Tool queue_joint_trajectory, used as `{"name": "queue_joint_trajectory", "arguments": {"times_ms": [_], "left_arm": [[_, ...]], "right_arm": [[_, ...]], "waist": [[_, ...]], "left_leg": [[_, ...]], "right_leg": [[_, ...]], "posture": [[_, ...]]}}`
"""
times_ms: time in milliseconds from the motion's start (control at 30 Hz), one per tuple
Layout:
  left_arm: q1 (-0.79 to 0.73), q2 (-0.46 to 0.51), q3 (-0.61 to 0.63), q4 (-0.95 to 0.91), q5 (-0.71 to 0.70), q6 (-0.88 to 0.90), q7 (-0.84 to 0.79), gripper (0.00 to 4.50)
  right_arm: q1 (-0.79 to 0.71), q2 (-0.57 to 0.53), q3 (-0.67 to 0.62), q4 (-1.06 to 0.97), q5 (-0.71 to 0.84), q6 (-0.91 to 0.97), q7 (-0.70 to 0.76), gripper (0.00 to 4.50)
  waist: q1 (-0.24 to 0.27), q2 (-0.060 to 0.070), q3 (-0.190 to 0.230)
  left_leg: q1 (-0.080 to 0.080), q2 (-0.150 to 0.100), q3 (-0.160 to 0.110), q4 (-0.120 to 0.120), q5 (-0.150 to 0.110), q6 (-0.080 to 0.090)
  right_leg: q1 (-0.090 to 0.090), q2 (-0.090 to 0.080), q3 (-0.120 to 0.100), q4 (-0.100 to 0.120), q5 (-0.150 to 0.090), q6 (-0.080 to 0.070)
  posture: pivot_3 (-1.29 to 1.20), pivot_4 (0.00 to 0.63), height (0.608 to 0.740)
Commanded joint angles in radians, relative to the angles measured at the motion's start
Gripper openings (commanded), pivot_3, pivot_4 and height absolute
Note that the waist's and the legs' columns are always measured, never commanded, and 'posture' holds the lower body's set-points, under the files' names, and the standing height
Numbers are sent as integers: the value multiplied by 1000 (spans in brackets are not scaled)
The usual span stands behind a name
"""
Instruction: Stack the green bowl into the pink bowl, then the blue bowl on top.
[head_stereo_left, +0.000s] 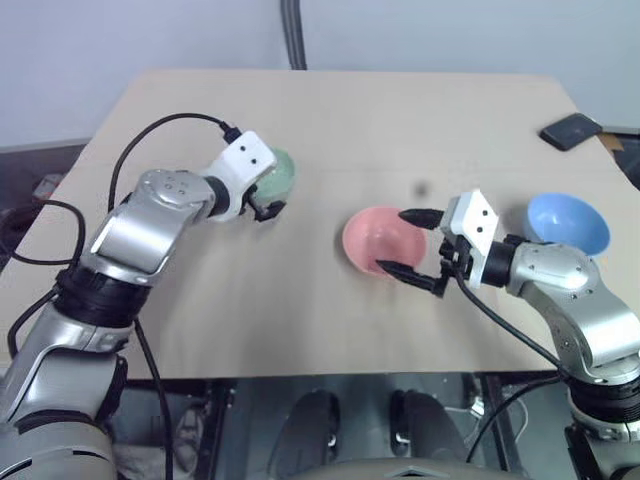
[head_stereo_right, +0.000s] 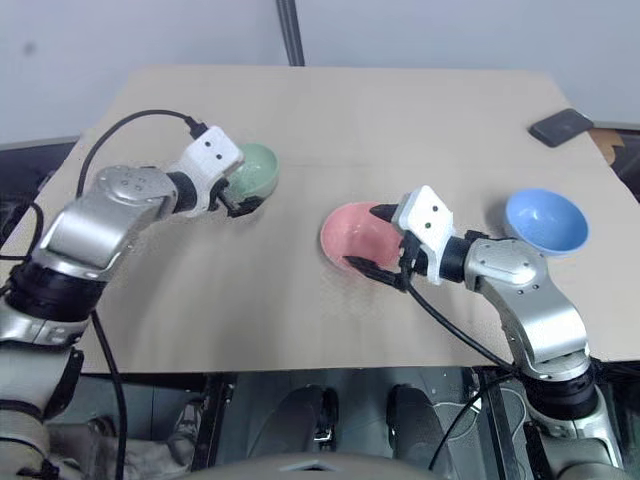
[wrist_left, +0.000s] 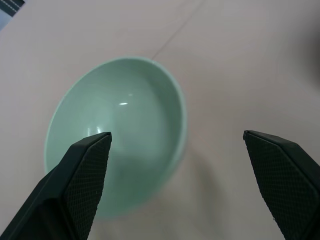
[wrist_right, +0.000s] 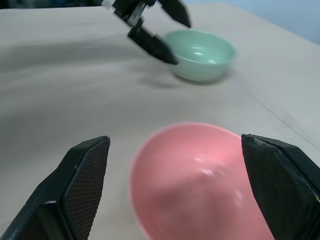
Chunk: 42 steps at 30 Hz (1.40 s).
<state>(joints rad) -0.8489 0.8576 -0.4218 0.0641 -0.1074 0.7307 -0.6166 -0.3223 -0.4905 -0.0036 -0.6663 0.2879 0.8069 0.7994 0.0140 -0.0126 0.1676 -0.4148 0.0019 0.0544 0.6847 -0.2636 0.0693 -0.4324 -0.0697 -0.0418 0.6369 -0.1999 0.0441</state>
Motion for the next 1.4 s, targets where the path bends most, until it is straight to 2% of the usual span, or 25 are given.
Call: {"name": "queue_joint_trajectory", "arguments": {"times_ms": [33,67,100,133,200,367,400,500,667,867,933,1033,1100,1133,1233,1267,1400], "left_arm": [[-70,-61,-70,164,143,-124,-14,4500],[-84,-87,-77,205,164,-144,-17,4500],[-96,-105,-87,237,188,-169,-27,3940],[-103,-118,-89,261,204,-186,-43,3641],[-116,-141,-85,300,230,-205,-62,2649],[-146,-177,-56,367,254,-250,-123,227],[-148,-181,-47,356,244,-251,-150,72],[-132,-184,3,260,182,-277,-245,72],[-77,-196,61,65,65,-499,-421,72],[-70,-286,-2,67,49,-723,-586,72],[-68,-312,-15,95,52,-748,-624,72],[-57,-319,-11,97,38,-782,-685,1199],[-53,-321,5,89,30,-780,-701,2356],[-51,-317,22,79,16,-763,-707,2681],[-38,-277,91,19,-42,-635,-704,4085],[-31,-265,113,-5,-64,-582,-700,4403],[58,-207,236,-114,-165,-391,-645,4403]], "right_arm": [[39,-30,-79,-84,29,12,-50,4393],[60,-42,-99,-98,35,16,-59,4393],[85,-58,-126,-115,43,19,-65,4432],[105,-72,-144,-128,50,18,-69,4432],[146,-98,-179,-150,69,12,-72,4432],[186,-127,-217,-178,105,5,-99,4432],[191,-131,-227,-183,113,6,-105,4432],[204,-141,-249,-194,127,12,-132,4432],[236,-163,-310,-204,134,24,-179,4432],[285,-201,-348,-198,107,21,-230,4432],[306,-208,-355,-197,96,18,-245,4432],[339,-212,-366,-192,84,11,-264,4432],[357,-215,-370,-182,76,1,-269,4432],[365,-218,-370,-169,67,-5,-273,4432],[353,-225,-348,-84,16,-33,-303,4432],[341,-226,-338,-53,4,-45,-308,4432],[254,-245,-279,123,-72,-68,-349,4432]], "waist": [[0,0,0],[1,0,0],[1,-1,0],[1,-1,1],[1,-2,1],[-2,-3,2],[0,-3,2],[1,-6,3],[3,-6,4],[2,-6,3],[0,-6,3],[-2,-6,3],[0,-6,3],[0,-6,3],[-2,-6,3],[-3,-6,3],[-9,-5,3]], "left_leg": [[0,0,0,0,0,0],[0,0,0,0,0,0],[0,0,0,0,0,0],[-1,0,0,0,0,1],[-1,0,0,0,-1,1],[-1,1,1,1,-1,2],[-1,1,1,1,-1,2],[-2,1,0,1,-1,2],[-2,1,0,2,-2,3],[-1,1,1,3,-2,3],[0,1,2,3,-2,3],[0,1,3,4,-2,4],[0,2,3,4,-2,4],[0,2,3,4,-2,4],[0,2,3,5,-3,6],[0,2,4,5,-4,8],[1,3,5,5,-4,7]], "right_leg": [[0,0,0,0,0,0],[0,0,0,0,0,0],[0,0,0,0,0,0],[0,0,0,0,0,0],[0,0,0,-1,0,0],[-1,0,1,0,0,1],[-1,0,1,0,0,1],[-1,-1,1,0,0,1],[-1,-2,1,0,0,0],[0,-1,2,1,0,0],[0,-1,3,1,0,1],[0,0,4,2,0,1],[0,0,4,2,0,1],[0,0,4,2,0,1],[0,0,4,2,0,1],[0,0,5,2,0,1],[0,0,6,3,0,1]], "posture": [[0,150,739],[0,150,739],[0,150,739],[0,150,739],[0,150,739],[0,150,739],[0,150,739],[0,150,739],[0,150,739],[0,150,739],[0,150,739],[0,150,739],[0,150,739],[0,150,739],[0,150,739],[0,150,739],[0,150,739]]}}
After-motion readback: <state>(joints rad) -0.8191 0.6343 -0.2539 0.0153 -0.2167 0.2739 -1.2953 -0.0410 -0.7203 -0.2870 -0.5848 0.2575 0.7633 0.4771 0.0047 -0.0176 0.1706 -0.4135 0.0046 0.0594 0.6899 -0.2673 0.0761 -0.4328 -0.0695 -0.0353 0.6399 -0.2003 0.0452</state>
